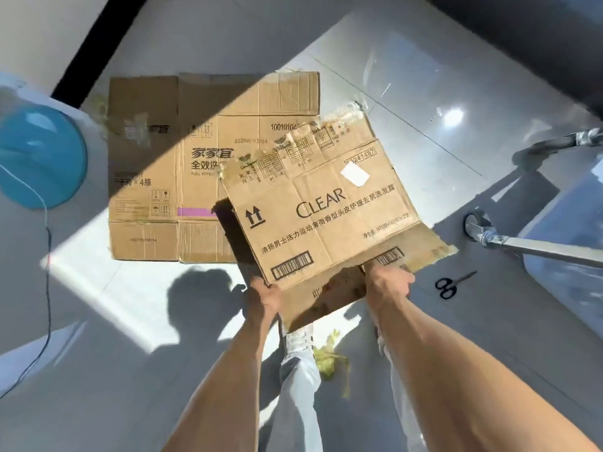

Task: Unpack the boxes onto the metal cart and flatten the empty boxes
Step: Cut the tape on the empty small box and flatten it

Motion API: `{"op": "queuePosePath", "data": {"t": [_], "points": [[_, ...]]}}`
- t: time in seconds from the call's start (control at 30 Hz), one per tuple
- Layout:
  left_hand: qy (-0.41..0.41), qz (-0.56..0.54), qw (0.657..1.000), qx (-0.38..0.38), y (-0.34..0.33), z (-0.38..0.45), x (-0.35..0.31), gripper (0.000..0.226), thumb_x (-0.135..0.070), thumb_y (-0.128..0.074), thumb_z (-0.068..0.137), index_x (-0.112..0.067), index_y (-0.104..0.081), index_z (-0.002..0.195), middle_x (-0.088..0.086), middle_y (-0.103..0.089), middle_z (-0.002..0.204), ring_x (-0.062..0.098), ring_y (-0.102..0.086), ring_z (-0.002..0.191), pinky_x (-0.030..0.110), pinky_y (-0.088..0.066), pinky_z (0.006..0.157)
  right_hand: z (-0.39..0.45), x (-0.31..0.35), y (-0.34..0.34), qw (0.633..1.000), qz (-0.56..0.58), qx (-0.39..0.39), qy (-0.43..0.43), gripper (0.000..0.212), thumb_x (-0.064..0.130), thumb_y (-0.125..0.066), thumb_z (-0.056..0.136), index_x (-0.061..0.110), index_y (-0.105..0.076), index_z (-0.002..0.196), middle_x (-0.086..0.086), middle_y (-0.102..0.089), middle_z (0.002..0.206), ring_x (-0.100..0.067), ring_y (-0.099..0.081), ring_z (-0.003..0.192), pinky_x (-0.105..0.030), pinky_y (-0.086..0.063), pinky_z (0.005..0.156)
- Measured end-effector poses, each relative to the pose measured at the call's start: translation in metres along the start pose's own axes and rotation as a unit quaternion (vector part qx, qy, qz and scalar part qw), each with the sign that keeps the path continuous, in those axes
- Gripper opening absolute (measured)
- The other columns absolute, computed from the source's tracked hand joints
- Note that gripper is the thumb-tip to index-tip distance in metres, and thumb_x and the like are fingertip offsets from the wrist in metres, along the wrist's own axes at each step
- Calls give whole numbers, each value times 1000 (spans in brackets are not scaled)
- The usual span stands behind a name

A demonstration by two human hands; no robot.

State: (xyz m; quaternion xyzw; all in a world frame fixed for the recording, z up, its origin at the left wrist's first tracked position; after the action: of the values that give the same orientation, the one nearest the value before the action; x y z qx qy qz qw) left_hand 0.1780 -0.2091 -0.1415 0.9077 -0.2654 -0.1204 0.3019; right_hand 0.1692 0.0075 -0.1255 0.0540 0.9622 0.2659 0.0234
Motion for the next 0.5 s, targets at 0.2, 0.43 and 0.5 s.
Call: {"op": "queuePosePath", "data": {"t": [0.2, 0.43, 0.5], "points": [[41, 44, 998, -25, -42, 2, -11, 31, -27, -50, 97, -16, -51, 126, 13, -64, 111, 31, -62, 99, 37, -53, 83, 11, 27, 22, 890, -307, -143, 306, 60, 17, -59, 88, 8, -35, 142, -17, -36, 145, -35, -35, 134, -47, -32, 112], [87, -15, 987, -138, -68, 28, -46, 42, -19, -58, 88, -3, -51, 126, 19, -43, 141, 29, -43, 126, 32, -36, 100, 41, 82, -34, 810, -419, -42, 409, 70, 27, -54, 96, 21, -16, 153, -18, 5, 161, -35, -2, 149, -50, -20, 119], [84, -89, 976, -181, -67, 24, -57, 41, -15, -53, 89, -1, -49, 128, 23, -58, 123, 30, -56, 112, 33, -41, 89, 58, 88, -42, 806, -456, -36, 374, 84, 45, -55, 94, 22, -3, 155, -18, 11, 160, -37, 0, 148, -50, -21, 118]]}}
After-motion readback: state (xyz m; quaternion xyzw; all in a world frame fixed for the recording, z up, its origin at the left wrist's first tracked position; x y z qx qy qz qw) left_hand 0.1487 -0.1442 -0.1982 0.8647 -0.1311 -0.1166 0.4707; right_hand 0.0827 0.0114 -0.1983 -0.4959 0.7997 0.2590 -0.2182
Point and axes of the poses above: each hand's wrist, its own z-axis towards the middle knuckle, its own y-axis out of the back of the hand, x = y × z, the point moved 1 cm from there along z, towards the middle knuckle
